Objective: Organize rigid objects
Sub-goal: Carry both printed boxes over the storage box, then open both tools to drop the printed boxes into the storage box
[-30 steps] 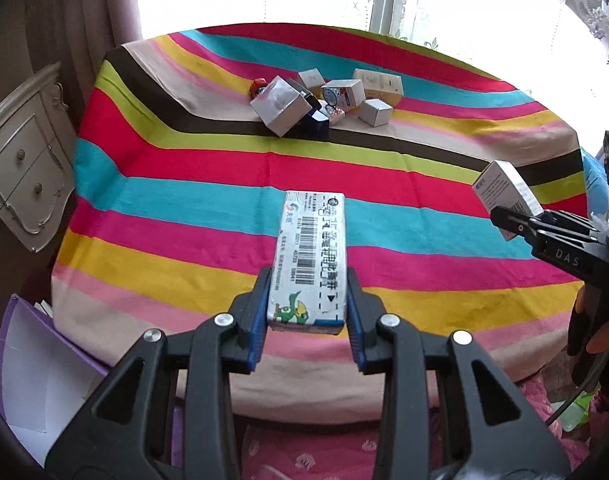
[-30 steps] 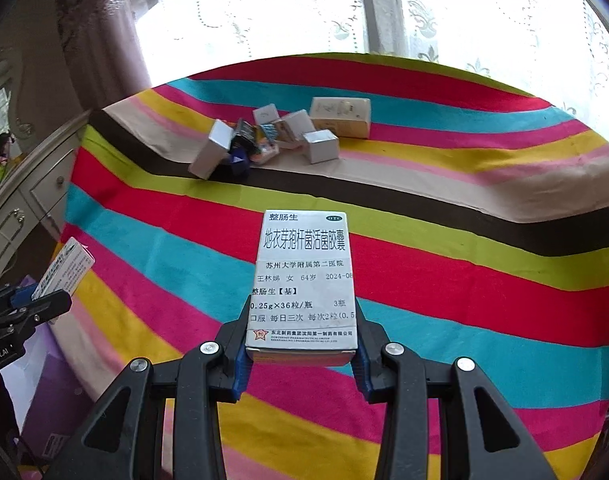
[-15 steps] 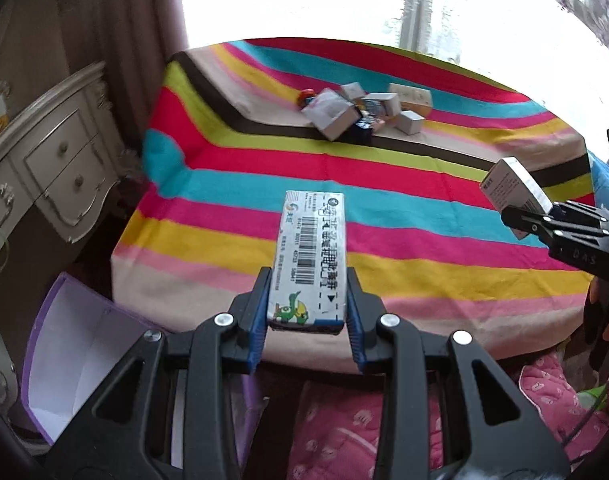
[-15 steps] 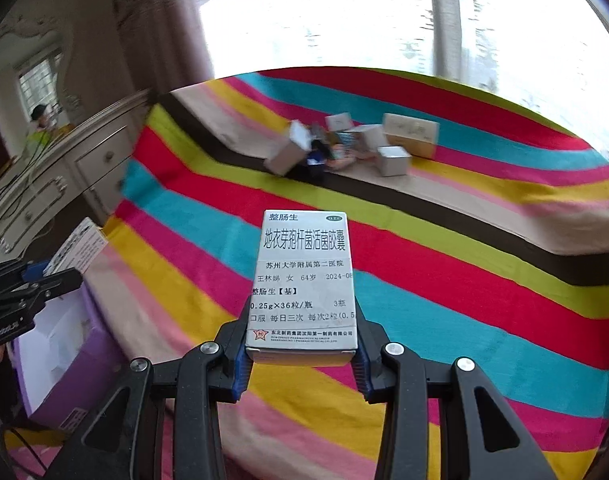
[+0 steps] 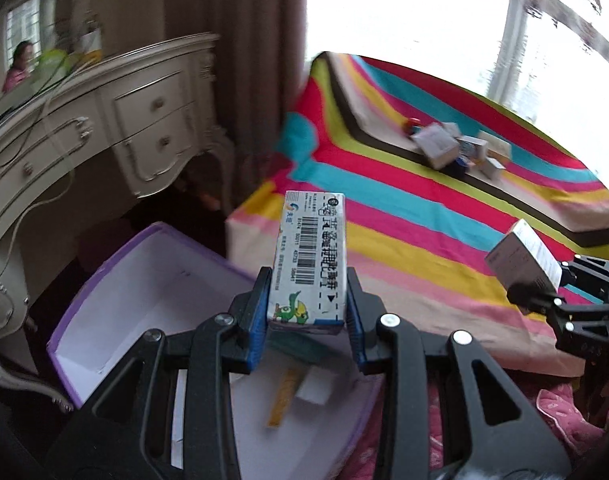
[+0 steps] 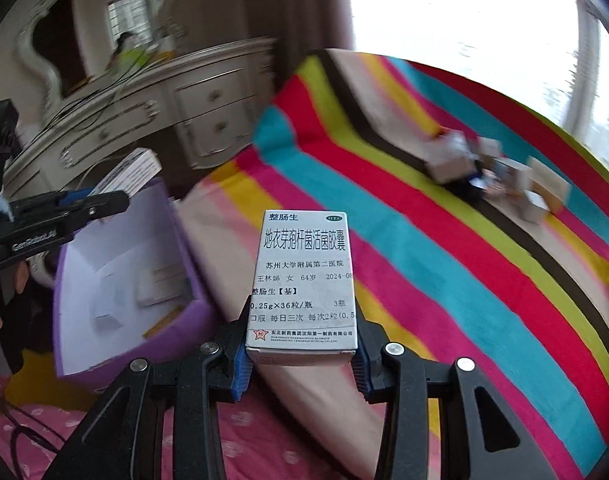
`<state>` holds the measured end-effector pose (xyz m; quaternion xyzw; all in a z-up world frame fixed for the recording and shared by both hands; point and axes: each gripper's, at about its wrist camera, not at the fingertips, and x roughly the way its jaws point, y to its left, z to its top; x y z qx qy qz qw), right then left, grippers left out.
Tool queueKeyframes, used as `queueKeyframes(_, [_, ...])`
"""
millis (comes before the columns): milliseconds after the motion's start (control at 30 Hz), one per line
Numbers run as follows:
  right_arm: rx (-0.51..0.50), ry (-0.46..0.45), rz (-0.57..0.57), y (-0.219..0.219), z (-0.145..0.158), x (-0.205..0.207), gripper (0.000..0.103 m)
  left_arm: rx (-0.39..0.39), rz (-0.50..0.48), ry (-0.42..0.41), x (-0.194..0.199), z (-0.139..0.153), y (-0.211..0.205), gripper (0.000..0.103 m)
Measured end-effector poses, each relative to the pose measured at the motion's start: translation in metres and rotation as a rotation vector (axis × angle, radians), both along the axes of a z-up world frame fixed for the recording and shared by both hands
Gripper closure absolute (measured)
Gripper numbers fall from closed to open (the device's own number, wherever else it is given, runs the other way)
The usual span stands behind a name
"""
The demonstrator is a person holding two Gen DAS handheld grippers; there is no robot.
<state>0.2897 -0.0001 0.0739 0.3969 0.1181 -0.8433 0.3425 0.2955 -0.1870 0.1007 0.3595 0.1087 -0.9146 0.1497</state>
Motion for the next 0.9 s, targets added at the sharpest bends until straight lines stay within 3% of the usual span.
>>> queueKeyframes(567, [0.133,-0.042,0.444,-0.155,-0.027,0.075,0.062,0.022,0.267,-0.153,0.053,-0.051,-0.072,0.065])
queueKeyframes(900, [0.134,-0.078,0.573,-0.185,-0.043,0.107,0.061,0.012,0.344,-0.193,0.071,-0.062,-0.090,0.065])
